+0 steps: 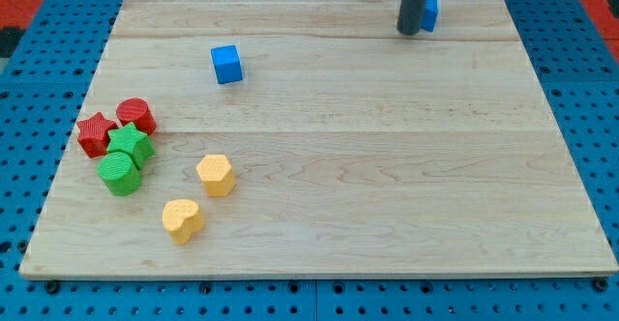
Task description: Move the blue cube to the left of the blue triangle
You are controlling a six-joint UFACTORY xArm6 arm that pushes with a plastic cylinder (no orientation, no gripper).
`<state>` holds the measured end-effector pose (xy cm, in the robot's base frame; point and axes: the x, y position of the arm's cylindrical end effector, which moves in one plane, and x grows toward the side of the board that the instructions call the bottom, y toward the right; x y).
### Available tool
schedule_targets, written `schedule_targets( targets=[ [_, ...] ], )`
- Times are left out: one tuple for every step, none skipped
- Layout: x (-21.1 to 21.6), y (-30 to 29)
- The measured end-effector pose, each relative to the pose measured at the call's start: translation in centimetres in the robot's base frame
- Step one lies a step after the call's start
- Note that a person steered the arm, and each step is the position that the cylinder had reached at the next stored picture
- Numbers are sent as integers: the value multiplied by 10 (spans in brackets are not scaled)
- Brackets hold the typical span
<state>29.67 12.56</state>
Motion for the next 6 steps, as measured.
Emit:
schedule_targets(
  targets=[
    [97,-13],
    [124,-110],
    [124,-212],
    [124,-227],
    [120,-244],
    [122,-244]
  ],
)
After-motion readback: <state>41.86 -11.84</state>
